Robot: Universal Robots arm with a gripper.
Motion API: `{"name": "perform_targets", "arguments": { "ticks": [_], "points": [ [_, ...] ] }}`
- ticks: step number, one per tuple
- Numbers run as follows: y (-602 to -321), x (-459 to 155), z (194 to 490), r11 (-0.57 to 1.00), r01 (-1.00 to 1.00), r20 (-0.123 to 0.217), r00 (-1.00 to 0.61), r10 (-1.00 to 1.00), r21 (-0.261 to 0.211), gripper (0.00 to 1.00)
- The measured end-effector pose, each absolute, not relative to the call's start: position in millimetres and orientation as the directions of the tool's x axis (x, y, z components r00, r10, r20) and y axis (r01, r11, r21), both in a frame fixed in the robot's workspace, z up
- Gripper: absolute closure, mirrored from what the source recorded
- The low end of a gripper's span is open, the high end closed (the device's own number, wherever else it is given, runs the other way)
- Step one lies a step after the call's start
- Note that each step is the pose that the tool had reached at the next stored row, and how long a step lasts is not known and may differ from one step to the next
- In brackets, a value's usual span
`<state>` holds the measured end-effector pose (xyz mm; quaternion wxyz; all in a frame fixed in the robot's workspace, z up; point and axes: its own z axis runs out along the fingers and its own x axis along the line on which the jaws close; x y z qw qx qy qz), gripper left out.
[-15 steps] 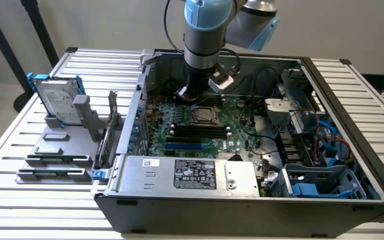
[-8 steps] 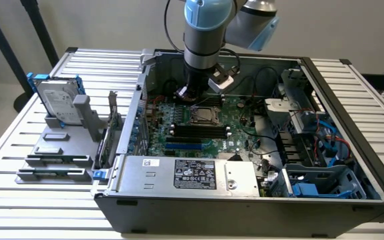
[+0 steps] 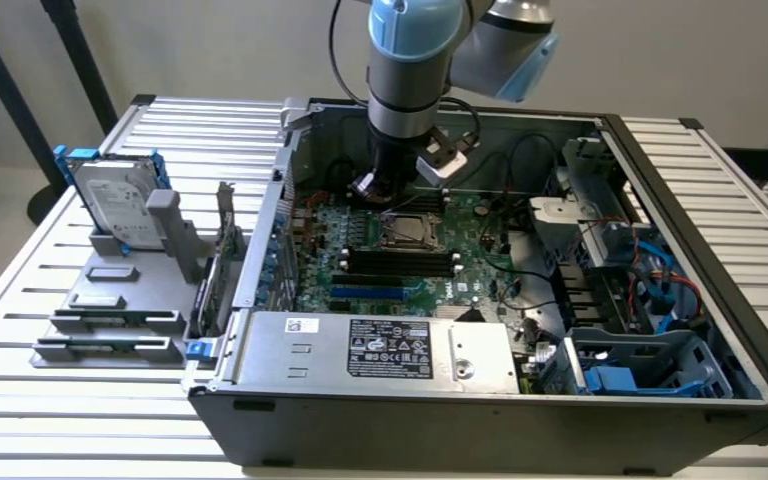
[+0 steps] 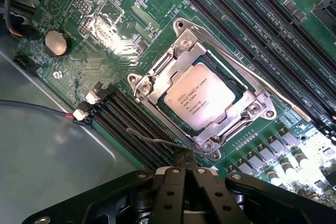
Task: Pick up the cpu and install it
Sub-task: 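Install the first cpu locking lever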
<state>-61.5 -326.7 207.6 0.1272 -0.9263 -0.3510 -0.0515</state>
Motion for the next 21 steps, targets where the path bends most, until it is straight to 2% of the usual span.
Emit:
{"name": "perform_targets", "arguments": {
  "ticks": [21],
  "points": [
    [-325.7,-55.8,206.6,-0.721,0.666,0.177,0.746,0.642,-0.191,0.89]
  ]
}}
